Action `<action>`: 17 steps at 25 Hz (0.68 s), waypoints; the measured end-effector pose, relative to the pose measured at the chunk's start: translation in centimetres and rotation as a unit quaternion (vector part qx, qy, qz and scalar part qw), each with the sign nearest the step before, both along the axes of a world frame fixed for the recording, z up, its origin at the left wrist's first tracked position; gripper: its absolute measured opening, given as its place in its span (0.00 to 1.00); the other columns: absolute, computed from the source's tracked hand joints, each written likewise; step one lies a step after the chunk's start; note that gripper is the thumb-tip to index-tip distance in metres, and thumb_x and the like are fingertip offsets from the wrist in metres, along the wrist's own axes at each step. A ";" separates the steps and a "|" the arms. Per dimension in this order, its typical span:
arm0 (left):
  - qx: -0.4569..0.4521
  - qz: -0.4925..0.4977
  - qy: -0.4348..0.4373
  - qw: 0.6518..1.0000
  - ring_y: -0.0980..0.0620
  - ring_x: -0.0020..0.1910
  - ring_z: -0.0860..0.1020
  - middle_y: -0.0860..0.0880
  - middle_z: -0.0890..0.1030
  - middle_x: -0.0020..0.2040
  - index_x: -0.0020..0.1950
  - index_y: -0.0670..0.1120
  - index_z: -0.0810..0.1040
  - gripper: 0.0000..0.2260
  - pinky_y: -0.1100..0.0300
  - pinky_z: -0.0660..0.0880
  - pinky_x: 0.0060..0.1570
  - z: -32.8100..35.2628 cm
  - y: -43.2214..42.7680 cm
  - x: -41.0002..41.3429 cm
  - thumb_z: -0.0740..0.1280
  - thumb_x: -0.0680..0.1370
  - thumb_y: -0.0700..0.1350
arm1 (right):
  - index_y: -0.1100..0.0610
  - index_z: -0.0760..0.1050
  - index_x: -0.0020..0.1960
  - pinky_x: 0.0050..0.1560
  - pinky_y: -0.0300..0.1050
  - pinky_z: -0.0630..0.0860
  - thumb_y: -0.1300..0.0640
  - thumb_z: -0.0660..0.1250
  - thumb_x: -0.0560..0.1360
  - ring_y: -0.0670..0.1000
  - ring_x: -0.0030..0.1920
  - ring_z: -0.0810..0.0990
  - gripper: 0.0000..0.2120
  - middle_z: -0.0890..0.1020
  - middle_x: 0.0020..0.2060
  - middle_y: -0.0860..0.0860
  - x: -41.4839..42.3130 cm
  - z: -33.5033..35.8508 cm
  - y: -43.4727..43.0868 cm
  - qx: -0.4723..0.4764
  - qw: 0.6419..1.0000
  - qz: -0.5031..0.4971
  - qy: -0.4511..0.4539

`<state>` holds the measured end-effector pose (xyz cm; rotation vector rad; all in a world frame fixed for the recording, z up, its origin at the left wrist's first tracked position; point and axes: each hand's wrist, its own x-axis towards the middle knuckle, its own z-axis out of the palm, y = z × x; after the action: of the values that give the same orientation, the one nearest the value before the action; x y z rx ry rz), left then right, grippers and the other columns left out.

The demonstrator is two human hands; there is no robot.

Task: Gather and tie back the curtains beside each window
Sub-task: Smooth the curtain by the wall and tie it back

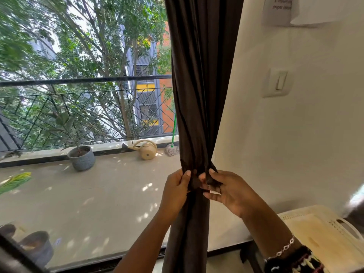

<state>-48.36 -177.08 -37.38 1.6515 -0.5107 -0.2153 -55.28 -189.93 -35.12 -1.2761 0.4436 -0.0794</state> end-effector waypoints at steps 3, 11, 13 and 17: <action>0.111 0.063 -0.142 0.982 0.52 0.37 0.77 0.46 0.80 0.38 0.47 0.40 0.77 0.11 0.61 0.73 0.40 -0.9 -0.1 -0.7 0.57 0.81 0.42 | 0.59 0.81 0.47 0.48 0.48 0.76 0.56 0.60 0.78 0.55 0.53 0.79 0.12 0.83 0.45 0.54 0.7 0.7 0.8 0.036 0.999 0.026 -0.010; 0.305 0.141 -0.221 0.916 0.48 0.40 0.80 0.46 0.82 0.43 0.48 0.44 0.78 0.12 0.64 0.69 0.38 -0.8 0.5 -2.1 0.58 0.80 0.48 | 0.62 0.78 0.56 0.51 0.47 0.73 0.56 0.62 0.77 0.53 0.56 0.77 0.13 0.81 0.55 0.56 2.0 0.9 3.7 -0.080 0.996 0.041 -0.007; 0.343 0.112 -0.201 0.911 0.48 0.42 0.80 0.47 0.82 0.44 0.49 0.46 0.79 0.13 0.63 0.69 0.38 -0.1 1.7 -2.1 0.59 0.79 0.53 | 0.63 0.79 0.55 0.55 0.49 0.73 0.57 0.62 0.78 0.54 0.55 0.78 0.12 0.81 0.53 0.58 2.2 0.4 4.1 -0.116 0.993 0.027 -0.019; 0.249 0.302 -0.329 0.859 0.43 0.36 0.79 0.47 0.82 0.38 0.42 0.47 0.79 0.02 0.61 0.67 0.31 3.1 4.4 -2.2 0.67 0.74 0.42 | 0.58 0.81 0.46 0.56 0.40 0.73 0.57 0.61 0.78 0.48 0.49 0.81 0.11 0.84 0.43 0.50 2.3 -0.3 4.8 -0.211 0.976 0.011 -0.061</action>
<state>-50.55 -172.73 -34.29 2.3108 -0.4244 0.7756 -53.00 -185.09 -35.47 -1.6832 0.3154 -0.2414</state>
